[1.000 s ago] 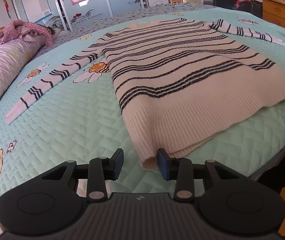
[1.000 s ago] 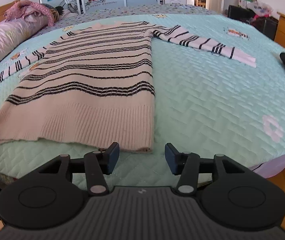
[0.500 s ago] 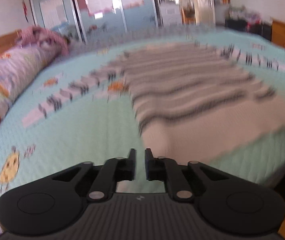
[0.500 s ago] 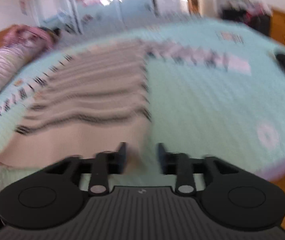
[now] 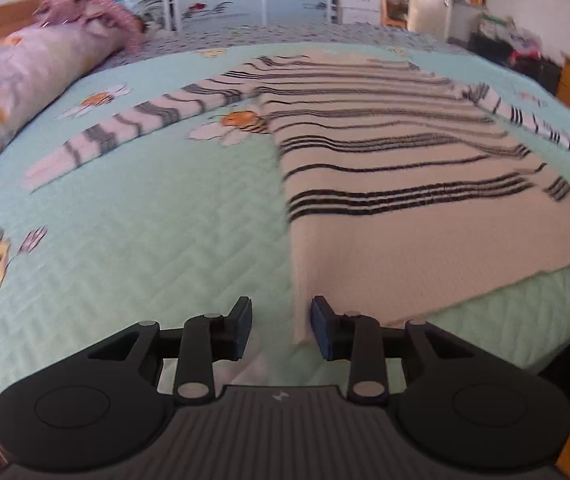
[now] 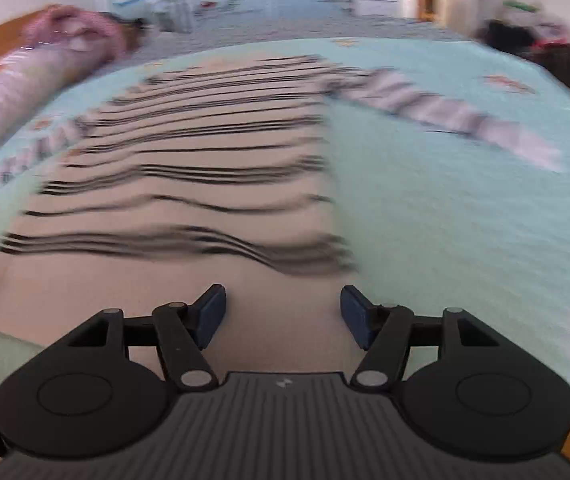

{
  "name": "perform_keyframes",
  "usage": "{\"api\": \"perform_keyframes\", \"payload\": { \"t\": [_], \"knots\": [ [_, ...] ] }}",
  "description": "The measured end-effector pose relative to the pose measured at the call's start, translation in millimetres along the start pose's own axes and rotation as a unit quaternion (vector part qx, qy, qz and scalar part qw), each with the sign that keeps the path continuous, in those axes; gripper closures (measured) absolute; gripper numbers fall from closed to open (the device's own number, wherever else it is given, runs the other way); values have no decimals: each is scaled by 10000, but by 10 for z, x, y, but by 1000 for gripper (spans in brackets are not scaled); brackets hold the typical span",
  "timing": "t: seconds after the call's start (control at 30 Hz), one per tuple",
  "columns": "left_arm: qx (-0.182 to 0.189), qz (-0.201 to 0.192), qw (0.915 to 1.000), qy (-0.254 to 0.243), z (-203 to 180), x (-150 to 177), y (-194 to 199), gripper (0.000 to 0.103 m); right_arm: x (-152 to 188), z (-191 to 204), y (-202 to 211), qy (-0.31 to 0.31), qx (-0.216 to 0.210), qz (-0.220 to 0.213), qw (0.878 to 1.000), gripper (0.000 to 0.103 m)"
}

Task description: Fold clothes

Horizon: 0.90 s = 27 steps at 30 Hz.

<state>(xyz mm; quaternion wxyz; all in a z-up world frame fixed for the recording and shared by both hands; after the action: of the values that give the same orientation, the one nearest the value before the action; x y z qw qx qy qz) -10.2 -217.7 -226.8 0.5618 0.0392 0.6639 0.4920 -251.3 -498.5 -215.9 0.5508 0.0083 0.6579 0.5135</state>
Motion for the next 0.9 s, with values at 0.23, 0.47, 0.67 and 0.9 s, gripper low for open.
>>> {"api": "perform_keyframes", "payload": {
  "t": [0.23,0.47,0.67,0.9],
  "knots": [
    [283,-345,9979,-480,-368,-502,-158,63,-108,643,155,276,-746,-382,9961,30],
    [147,150,9990,-390,-217,-163,-198,60,350,561,32,401,-724,781,9935,30],
    [249,-506,9978,-358,-305,-486,106,61,226,510,332,-98,-1069,344,9936,29],
    [371,55,9973,-625,-544,-355,-314,59,200,656,-140,363,-566,545,9962,25]
  ]
}}
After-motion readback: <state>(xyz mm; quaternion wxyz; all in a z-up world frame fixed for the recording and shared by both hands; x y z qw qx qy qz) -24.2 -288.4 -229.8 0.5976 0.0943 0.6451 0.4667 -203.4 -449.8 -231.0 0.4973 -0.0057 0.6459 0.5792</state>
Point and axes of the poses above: each gripper's, at about its wrist camera, not at the fingertips, and y roughly against the way its jaws point, z to its left, x to its underside, the point moved 10 cm from there along -y, roughly the way its jaws point, and after that the axes turned 8 degrees about -y, right-handed, at the moved point
